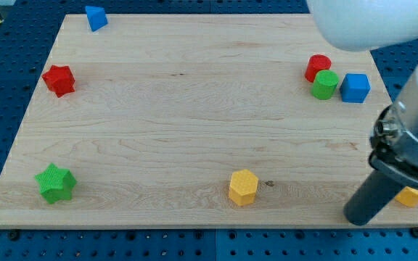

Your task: Move the yellow heart upwards

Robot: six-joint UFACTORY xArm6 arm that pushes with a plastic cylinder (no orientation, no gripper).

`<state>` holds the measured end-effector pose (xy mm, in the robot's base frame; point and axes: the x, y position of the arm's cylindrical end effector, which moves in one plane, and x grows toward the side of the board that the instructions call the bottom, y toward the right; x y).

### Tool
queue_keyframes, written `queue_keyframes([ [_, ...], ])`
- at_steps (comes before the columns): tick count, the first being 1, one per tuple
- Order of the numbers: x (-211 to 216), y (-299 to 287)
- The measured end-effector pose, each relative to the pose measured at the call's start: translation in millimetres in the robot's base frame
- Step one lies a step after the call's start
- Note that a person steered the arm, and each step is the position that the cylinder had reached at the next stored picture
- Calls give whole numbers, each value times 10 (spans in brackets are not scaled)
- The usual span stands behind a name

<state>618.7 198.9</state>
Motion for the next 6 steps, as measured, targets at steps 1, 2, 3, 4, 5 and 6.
queue_keyframes([
  [1,-6,334],
  [2,-6,516],
  [3,-11,656],
  [4,-12,775],
  [5,-14,797],
  [6,-72,768],
])
